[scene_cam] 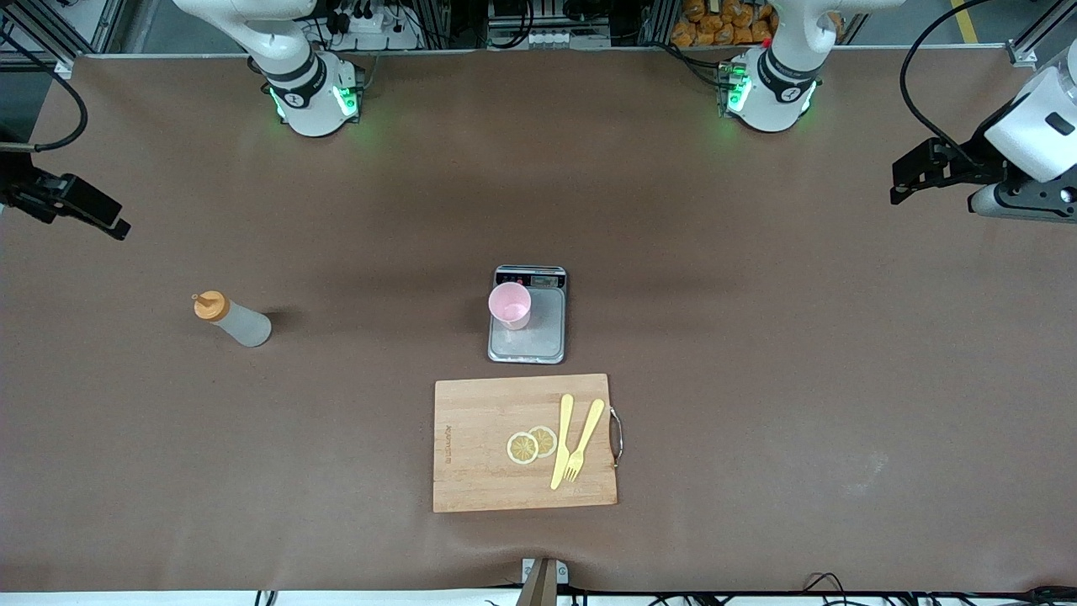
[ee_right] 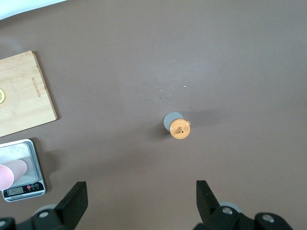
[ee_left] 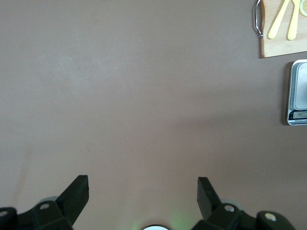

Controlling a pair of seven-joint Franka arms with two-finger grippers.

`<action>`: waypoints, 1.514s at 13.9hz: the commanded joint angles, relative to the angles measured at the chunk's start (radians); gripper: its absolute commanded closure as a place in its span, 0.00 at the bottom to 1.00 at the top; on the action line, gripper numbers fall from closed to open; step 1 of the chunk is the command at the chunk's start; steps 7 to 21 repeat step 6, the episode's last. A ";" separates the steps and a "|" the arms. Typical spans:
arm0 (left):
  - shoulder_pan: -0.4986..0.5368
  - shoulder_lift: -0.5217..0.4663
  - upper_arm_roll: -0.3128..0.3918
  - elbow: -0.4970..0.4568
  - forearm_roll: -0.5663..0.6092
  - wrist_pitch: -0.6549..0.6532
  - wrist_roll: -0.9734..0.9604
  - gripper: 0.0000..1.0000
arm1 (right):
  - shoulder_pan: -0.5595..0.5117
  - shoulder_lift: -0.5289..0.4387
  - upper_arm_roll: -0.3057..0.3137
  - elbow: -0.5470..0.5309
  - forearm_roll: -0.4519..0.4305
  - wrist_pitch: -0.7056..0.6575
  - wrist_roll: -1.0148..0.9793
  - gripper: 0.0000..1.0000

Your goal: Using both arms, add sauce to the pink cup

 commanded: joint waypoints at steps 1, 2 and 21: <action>0.005 0.005 -0.003 0.018 0.013 -0.005 -0.003 0.00 | 0.021 -0.020 -0.005 -0.022 -0.028 0.014 -0.010 0.00; 0.005 0.005 -0.003 0.018 0.013 -0.005 -0.003 0.00 | 0.019 -0.020 -0.005 -0.022 -0.027 0.014 -0.010 0.00; 0.006 0.006 -0.003 0.018 0.011 -0.005 -0.003 0.00 | 0.013 -0.019 -0.009 -0.024 -0.022 0.034 -0.102 0.00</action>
